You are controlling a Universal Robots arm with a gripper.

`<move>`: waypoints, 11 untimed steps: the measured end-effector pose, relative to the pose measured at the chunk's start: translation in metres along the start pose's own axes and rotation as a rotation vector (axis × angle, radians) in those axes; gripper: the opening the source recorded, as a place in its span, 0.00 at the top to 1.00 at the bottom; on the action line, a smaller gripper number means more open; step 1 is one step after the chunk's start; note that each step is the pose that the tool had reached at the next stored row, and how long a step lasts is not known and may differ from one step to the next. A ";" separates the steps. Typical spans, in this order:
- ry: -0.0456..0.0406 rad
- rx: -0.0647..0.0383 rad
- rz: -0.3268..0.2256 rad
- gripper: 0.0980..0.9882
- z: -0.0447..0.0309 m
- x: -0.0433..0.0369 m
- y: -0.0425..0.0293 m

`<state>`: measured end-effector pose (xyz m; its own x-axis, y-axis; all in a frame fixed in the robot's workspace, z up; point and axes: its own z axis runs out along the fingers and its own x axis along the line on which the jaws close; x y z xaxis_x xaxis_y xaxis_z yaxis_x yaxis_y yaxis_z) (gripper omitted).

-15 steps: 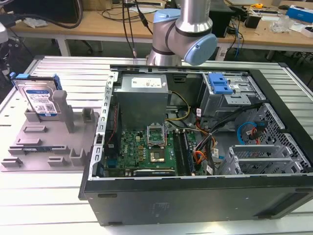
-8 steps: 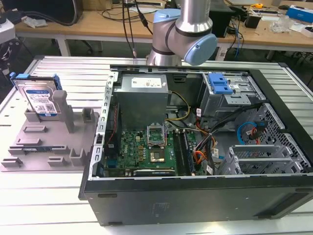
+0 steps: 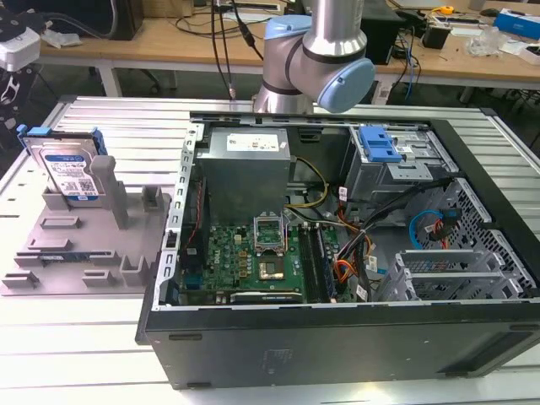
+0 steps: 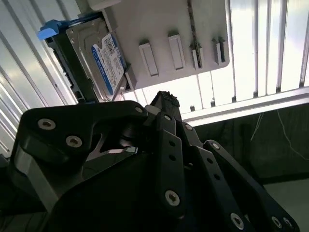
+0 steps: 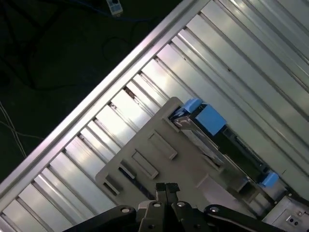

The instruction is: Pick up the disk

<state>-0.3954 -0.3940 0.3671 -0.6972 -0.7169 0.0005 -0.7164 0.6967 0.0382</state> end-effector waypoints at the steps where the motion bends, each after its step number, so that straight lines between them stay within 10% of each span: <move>1: 0.0010 0.000 -0.025 0.99 0.0001 0.0000 0.0000; 9: 0.0082 0.000 -0.216 0.98 0.0009 0.0000 0.0000; 11: 0.0112 0.000 -0.295 0.78 0.0012 0.0000 0.0000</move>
<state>-0.3955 -0.3940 0.3659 -0.4588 -0.8885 0.0004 -0.8879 0.4585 0.0382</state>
